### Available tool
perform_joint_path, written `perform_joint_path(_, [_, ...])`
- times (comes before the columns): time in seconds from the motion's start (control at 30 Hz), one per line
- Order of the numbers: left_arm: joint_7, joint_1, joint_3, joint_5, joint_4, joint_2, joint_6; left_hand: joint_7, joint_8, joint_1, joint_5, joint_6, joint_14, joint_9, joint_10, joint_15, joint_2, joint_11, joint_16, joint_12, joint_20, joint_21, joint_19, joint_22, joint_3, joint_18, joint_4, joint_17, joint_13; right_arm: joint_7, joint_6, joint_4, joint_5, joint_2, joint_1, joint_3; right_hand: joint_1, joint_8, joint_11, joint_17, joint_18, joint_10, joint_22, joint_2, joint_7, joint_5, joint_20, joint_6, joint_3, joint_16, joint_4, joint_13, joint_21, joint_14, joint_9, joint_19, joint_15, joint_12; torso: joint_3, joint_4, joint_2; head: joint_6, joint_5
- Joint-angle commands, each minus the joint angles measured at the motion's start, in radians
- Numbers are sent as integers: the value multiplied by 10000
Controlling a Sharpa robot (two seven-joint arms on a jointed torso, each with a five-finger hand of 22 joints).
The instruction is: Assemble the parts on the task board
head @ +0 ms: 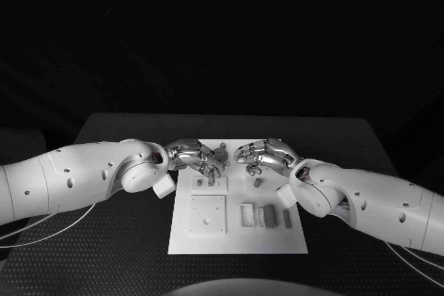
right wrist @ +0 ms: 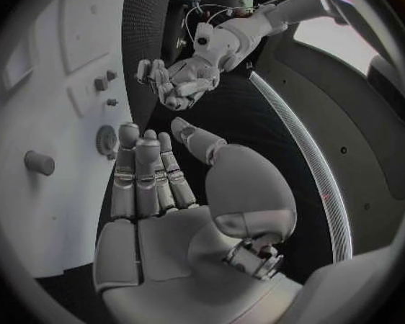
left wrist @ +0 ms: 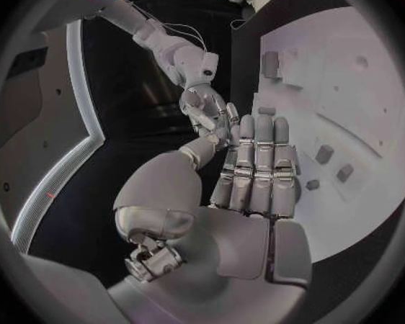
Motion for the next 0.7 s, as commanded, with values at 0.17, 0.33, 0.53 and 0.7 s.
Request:
perform_joint_path(0.17, [412, -4, 7, 539, 55, 44, -115, -52, 62, 29, 32, 129, 27, 504, 53, -39, -52, -11, 24, 74, -58, 16, -35, 13, 81, -1, 26, 25, 28, 161, 710, 85, 361, 48, -7, 1, 17, -1, 13, -87, 136, 196, -30, -208, 8, 34, 4, -104, -38, -24, -16, -218, -44, 140, -34, 162, 9, -187, 2, 0, 10, 10, -14])
perform_joint_path(0.33, [412, -7, 7, 541, 63, 61, -106, -45, 65, 24, 33, 129, 34, 521, 61, -43, -52, -10, 31, 85, -63, 15, -39, 18, 95, -5, 29, 39, 41, 218, 740, 142, 280, 70, -8, 0, 2, 28, 45, -101, 148, 376, -20, -342, 35, 33, 5, -66, -113, 34, -16, -316, -27, 160, -40, 206, 43, -233, 1, 3, 12, 8, -14])
perform_joint_path(0.53, [412, -8, 7, 541, 48, 71, -93, -40, 68, 21, 34, 129, 40, 535, 66, -47, -55, -9, 38, 93, -67, 16, -39, 24, 107, -8, 29, 52, 51, 213, 763, 174, 158, 86, -8, 0, -93, 58, 21, -109, 165, 579, 3, -574, 17, 33, -2, -8, -370, 108, -25, -412, 1, 176, -42, 242, 15, -271, 2, 7, 8, 8, -6])
perform_joint_path(0.7, [398, -9, 8, 541, 50, 74, -48, -33, 72, 18, 35, 129, 50, 553, 74, -52, -60, -6, 47, 105, -73, 16, -43, 30, 121, -12, 26, 70, 66, 214, 730, 171, 97, 110, -8, 0, -50, 81, 6, -130, 182, 768, 9, -588, 25, 33, -6, 58, -497, 154, -24, -498, 4, 176, -47, 263, 5, -303, -3, 1, 7, 3, 1])
